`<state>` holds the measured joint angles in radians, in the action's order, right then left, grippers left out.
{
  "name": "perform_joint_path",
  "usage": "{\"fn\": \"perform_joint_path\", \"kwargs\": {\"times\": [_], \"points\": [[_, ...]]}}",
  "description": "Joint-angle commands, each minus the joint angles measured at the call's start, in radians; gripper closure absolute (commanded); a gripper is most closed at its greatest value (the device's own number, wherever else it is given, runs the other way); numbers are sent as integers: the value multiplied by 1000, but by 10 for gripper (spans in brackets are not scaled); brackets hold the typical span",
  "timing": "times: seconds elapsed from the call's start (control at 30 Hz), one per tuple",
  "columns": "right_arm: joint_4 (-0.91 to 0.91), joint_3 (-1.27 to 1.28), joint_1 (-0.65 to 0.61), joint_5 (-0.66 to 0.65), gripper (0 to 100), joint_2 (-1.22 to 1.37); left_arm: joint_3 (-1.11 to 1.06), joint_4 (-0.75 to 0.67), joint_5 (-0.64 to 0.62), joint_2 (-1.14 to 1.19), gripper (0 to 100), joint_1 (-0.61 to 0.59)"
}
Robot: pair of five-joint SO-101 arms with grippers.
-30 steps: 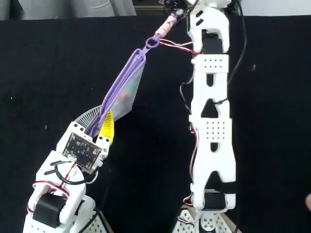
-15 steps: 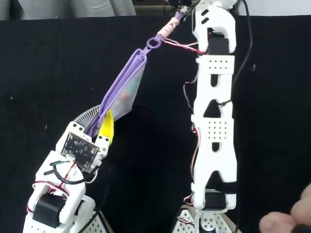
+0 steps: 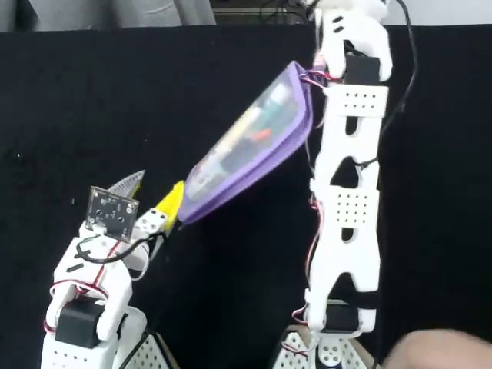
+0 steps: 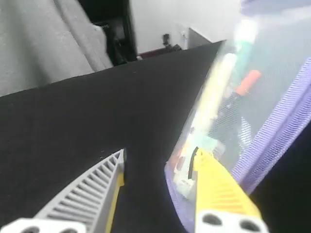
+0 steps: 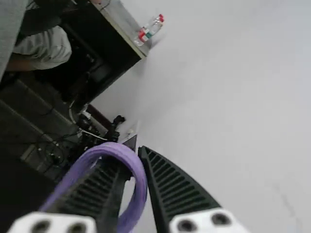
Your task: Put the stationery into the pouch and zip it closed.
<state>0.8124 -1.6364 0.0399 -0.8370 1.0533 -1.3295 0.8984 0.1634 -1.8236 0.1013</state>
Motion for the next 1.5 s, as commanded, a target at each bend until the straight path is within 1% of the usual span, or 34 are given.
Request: {"fn": "perform_joint_path", "kwargs": {"times": [0.0,0.07,0.1,0.27,0.37,0.4,0.47,0.53,0.6,0.8,0.93,1.0,1.1,1.2,1.3,1.4,1.47], "points": [[124,-35,-55,61,985,-111,54,-14,-17,-3,773,-54],[219,-35,-87,75,984,-120,51,-12,-25,-3,773,-79],[269,-35,-103,72,984,-122,50,-12,-49,-3,773,-96],[493,-36,-95,80,983,-127,51,-12,-255,-3,773,-223],[657,-36,-74,84,982,-131,51,-12,-347,-3,770,-302],[709,-36,-74,112,982,-140,51,-12,-365,-3,769,-320],[798,-36,-75,218,979,-166,51,-12,-393,-3,768,-343],[870,-35,-91,288,946,-202,50,-11,-414,-2,768,-344],[921,-35,-132,319,893,-240,51,20,-431,-2,768,-341],[941,-33,-301,325,711,-282,51,89,-436,-3,768,-341],[944,-35,-428,325,628,-280,51,124,-434,-3,768,-351],[944,-35,-466,325,613,-306,50,150,-434,-3,768,-351],[945,-35,-491,327,613,-369,50,186,-433,-3,770,-351],[945,-24,-519,327,610,-409,42,181,-434,-3,772,-351],[947,-22,-543,327,610,-394,33,180,-437,-3,772,-349],[948,-22,-534,327,610,-341,33,186,-437,-3,772,-351],[950,-22,-502,327,612,-306,21,183,-437,-3,770,-351]]}}
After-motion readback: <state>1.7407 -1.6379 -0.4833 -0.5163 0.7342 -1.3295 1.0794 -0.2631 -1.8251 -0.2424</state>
